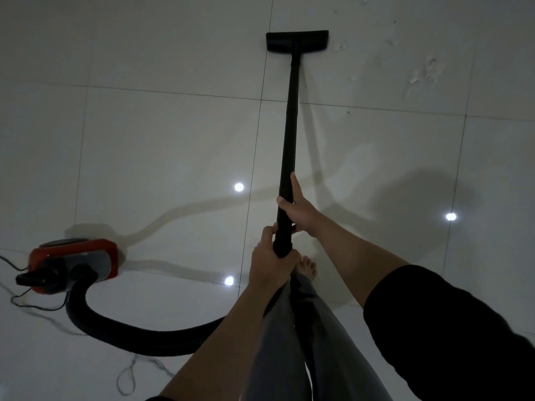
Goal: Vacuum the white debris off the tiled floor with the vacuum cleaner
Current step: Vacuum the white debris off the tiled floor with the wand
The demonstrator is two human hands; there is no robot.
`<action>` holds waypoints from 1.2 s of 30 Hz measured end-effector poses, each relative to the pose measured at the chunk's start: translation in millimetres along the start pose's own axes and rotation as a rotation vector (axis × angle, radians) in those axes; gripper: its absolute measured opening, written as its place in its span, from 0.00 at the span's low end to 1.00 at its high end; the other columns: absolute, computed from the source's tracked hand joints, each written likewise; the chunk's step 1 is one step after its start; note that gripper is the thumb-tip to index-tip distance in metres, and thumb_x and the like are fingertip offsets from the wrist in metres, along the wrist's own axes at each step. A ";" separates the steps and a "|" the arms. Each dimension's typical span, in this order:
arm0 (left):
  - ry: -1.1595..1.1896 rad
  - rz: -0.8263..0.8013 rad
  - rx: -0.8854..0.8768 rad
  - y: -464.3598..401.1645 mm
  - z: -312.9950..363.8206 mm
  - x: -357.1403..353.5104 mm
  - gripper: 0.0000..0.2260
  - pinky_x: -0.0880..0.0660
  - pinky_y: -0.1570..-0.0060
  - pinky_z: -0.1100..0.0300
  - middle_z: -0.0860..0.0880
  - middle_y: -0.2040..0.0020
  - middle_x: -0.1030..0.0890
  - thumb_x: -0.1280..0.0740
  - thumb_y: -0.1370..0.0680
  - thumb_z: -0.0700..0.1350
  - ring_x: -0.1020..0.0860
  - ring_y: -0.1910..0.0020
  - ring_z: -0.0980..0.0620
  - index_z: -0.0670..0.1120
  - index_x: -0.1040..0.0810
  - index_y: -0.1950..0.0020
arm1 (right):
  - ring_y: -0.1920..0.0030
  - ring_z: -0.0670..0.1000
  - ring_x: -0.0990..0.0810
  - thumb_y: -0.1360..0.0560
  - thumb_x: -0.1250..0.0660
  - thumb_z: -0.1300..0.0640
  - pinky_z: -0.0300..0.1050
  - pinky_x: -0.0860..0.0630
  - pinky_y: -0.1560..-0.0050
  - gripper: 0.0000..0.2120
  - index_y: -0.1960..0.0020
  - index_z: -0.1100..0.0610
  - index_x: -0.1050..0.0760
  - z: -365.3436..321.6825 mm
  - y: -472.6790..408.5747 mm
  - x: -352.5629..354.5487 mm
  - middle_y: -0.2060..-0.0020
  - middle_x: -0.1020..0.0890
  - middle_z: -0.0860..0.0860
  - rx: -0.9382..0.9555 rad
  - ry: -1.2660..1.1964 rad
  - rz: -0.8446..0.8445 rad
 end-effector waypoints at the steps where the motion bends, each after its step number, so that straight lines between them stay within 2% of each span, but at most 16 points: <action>1: -0.009 -0.002 0.004 -4.5 2.8 0.1 0.22 0.20 0.59 0.52 0.47 0.51 0.20 0.31 0.28 0.46 0.20 0.60 0.48 0.53 0.34 0.37 | 0.51 0.49 0.22 0.16 0.43 0.53 0.52 0.21 0.55 0.36 0.23 0.36 0.66 -3.8 -3.6 2.6 0.41 0.29 0.49 -0.005 0.001 0.003; 4: -0.010 -0.013 0.027 -16.3 12.8 1.0 0.22 0.19 0.57 0.50 0.48 0.53 0.19 0.31 0.27 0.44 0.19 0.61 0.47 0.54 0.34 0.36 | 0.45 0.54 0.24 0.16 0.43 0.53 0.55 0.22 0.50 0.36 0.23 0.36 0.65 -15.7 -12.6 9.4 0.37 0.29 0.51 -0.023 -0.003 0.014; 10: -0.005 -0.020 0.026 -38.9 35.3 10.5 0.25 0.18 0.57 0.50 0.48 0.51 0.19 0.31 0.26 0.45 0.18 0.59 0.47 0.51 0.36 0.31 | 0.48 0.52 0.23 0.17 0.43 0.53 0.49 0.22 0.58 0.36 0.24 0.35 0.65 -42.6 -28.3 19.2 0.34 0.28 0.53 -0.044 0.006 0.032; 13: 0.006 -0.020 0.014 -52.4 47.8 18.2 0.21 0.19 0.62 0.55 0.48 0.56 0.19 0.31 0.26 0.42 0.19 0.63 0.49 0.49 0.33 0.35 | 0.45 0.54 0.25 0.16 0.43 0.54 0.55 0.23 0.49 0.36 0.23 0.36 0.65 -60.5 -37.1 22.6 0.31 0.31 0.53 -0.044 0.003 0.035; 16: 0.018 -0.018 -0.011 -65.8 61.5 25.1 0.20 0.19 0.61 0.50 0.46 0.56 0.19 0.31 0.26 0.42 0.19 0.63 0.47 0.50 0.33 0.37 | 0.43 0.54 0.26 0.16 0.43 0.53 0.56 0.23 0.47 0.36 0.23 0.36 0.65 -77.2 -45.7 27.4 0.28 0.34 0.52 -0.030 0.006 0.033; 17: 0.017 -0.015 -0.016 -70.8 65.1 26.2 0.19 0.19 0.61 0.51 0.45 0.55 0.18 0.31 0.26 0.42 0.18 0.63 0.47 0.50 0.33 0.37 | 0.43 0.54 0.26 0.16 0.43 0.53 0.55 0.23 0.48 0.36 0.23 0.36 0.65 -82.2 -48.4 29.5 0.29 0.34 0.52 -0.028 0.000 0.029; 21: 0.006 -0.008 -0.032 -85.8 79.2 25.6 0.20 0.22 0.63 0.65 0.48 0.53 0.19 0.31 0.25 0.45 0.19 0.60 0.52 0.50 0.33 0.36 | 0.50 0.49 0.23 0.16 0.43 0.53 0.53 0.23 0.51 0.36 0.23 0.36 0.65 -96.4 -57.0 42.6 0.38 0.31 0.49 -0.018 0.003 0.018; 25: 0.011 -0.019 -0.029 -97.2 92.4 19.4 0.21 0.25 0.66 0.71 0.49 0.51 0.20 0.31 0.25 0.43 0.20 0.62 0.56 0.49 0.34 0.35 | 0.52 0.48 0.23 0.17 0.43 0.53 0.55 0.22 0.50 0.36 0.23 0.36 0.66 -107.8 -62.9 56.6 0.40 0.32 0.47 -0.012 0.022 0.001; 29: 0.028 -0.031 -0.031 -104.8 107.4 13.6 0.21 0.26 0.68 0.67 0.47 0.52 0.20 0.31 0.25 0.41 0.21 0.66 0.54 0.49 0.34 0.35 | 0.53 0.48 0.23 0.17 0.43 0.54 0.56 0.21 0.49 0.37 0.24 0.36 0.67 -119.0 -66.2 70.3 0.40 0.32 0.48 -0.016 0.037 -0.010; 32: 0.052 -0.043 -0.022 -111.3 116.3 13.6 0.22 0.27 0.70 0.68 0.46 0.52 0.20 0.31 0.25 0.41 0.22 0.69 0.55 0.51 0.35 0.34 | 0.55 0.45 0.23 0.17 0.43 0.54 0.57 0.22 0.48 0.37 0.24 0.36 0.67 -126.4 -71.9 77.2 0.40 0.32 0.48 -0.021 0.039 -0.018; 36: 0.061 -0.055 0.011 -128.5 126.4 20.1 0.23 0.27 0.71 0.67 0.44 0.54 0.20 0.31 0.25 0.41 0.23 0.70 0.54 0.52 0.36 0.35 | 0.57 0.45 0.24 0.17 0.43 0.55 0.55 0.22 0.51 0.37 0.23 0.37 0.66 -140.8 -85.4 81.9 0.42 0.31 0.48 -0.013 0.044 -0.013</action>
Point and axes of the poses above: each hand's wrist, its own y-axis away from the middle knuckle, its own x-axis out of the back of the hand, z = x × y, the point moved 6 cm from there along -y, towards the middle knuckle
